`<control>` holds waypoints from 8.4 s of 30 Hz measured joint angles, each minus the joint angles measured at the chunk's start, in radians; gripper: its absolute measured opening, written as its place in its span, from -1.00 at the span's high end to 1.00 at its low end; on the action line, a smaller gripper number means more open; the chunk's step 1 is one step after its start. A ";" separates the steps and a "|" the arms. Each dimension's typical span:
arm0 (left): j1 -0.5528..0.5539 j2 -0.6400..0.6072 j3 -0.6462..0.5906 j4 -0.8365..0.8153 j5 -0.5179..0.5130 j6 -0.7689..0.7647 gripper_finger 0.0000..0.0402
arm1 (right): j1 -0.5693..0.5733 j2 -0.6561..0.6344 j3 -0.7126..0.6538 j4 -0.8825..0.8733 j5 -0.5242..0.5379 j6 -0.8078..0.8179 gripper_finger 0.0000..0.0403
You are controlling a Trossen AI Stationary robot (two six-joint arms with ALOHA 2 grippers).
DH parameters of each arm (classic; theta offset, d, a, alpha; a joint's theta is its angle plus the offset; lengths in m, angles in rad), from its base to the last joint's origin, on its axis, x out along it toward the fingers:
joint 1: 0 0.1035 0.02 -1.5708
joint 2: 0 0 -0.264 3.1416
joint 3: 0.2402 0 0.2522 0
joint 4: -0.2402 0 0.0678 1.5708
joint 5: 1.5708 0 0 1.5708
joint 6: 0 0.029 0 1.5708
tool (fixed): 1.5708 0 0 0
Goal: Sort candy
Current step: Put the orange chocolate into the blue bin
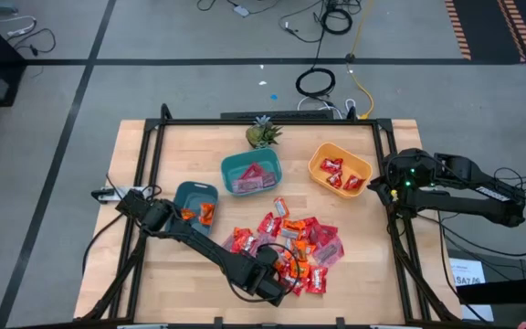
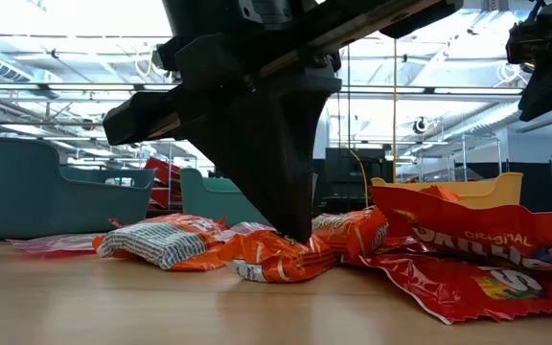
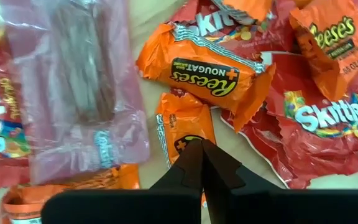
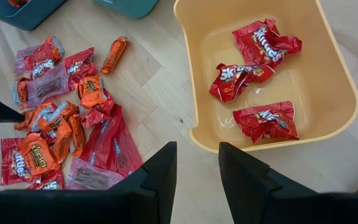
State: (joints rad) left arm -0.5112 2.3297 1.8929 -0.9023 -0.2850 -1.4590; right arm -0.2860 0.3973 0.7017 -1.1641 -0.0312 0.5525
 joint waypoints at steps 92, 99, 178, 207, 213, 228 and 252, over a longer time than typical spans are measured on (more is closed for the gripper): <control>0.109 -0.373 0.036 -0.354 -0.240 0.236 0.06 | 0.000 0.000 0.000 -0.008 0.031 0.011 0.45; 0.110 -0.373 0.036 -0.285 -0.245 0.262 0.06 | 0.000 0.000 0.000 -0.008 0.034 0.008 0.45; 0.028 -0.279 0.007 -0.262 -0.045 -0.062 0.66 | 0.000 0.000 0.000 -0.033 0.034 0.000 0.45; 0.040 -0.964 -0.753 -0.337 -0.110 -0.393 0.66 | 0.000 0.000 0.000 -0.028 0.065 0.011 0.45; 0.041 -1.068 -0.881 -0.271 -0.108 -0.416 0.66 | 0.000 0.000 0.000 -0.028 0.065 0.023 0.45; 0.041 -1.070 -0.887 -0.279 -0.105 -0.394 0.66 | 0.000 0.000 0.000 -0.029 0.065 0.030 0.45; 0.041 -1.070 -0.886 -0.288 -0.138 -0.394 0.66 | 0.000 0.000 0.000 -0.029 0.065 0.030 0.45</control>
State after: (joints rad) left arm -0.4706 1.2598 1.0069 -1.1908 -0.4231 -1.8530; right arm -0.2859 0.3973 0.7021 -1.1934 0.0334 0.5827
